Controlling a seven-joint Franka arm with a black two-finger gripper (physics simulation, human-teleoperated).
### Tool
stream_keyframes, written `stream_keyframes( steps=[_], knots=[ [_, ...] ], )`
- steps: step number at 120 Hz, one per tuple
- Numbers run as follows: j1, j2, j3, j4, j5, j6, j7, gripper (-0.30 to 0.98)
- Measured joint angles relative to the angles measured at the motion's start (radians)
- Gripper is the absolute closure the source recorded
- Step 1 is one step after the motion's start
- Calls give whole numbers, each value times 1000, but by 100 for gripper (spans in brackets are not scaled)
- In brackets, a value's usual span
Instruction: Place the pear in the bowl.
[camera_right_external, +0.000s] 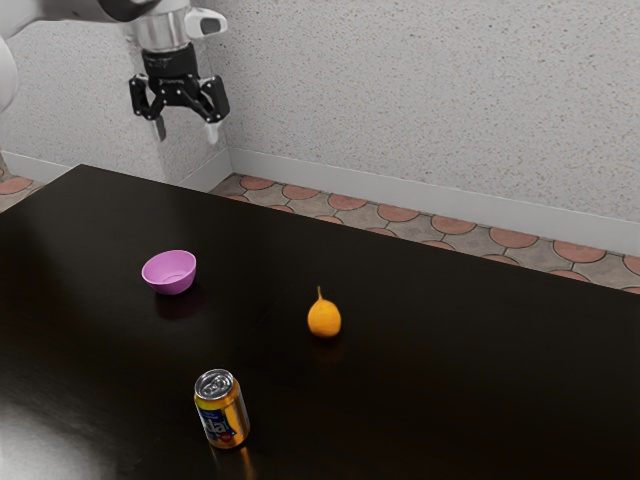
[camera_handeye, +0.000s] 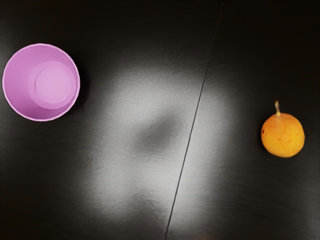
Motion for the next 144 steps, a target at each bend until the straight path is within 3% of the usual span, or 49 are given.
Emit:
stream_keyframes(
  steps=[27, 50, 65, 100, 144],
  knots=[
    [-5, -1, -2, 1, 1, 27, 18, 0],
    [-147, 25, -34, -3, 14, 69, 25, 0],
    [-174, 84, -40, -12, 40, 85, 25, 0],
    [-189, 166, -39, -202, 19, 255, 29, 0],
    [-209, 226, -12, -324, -101, 456, -60, 0]
  ],
)
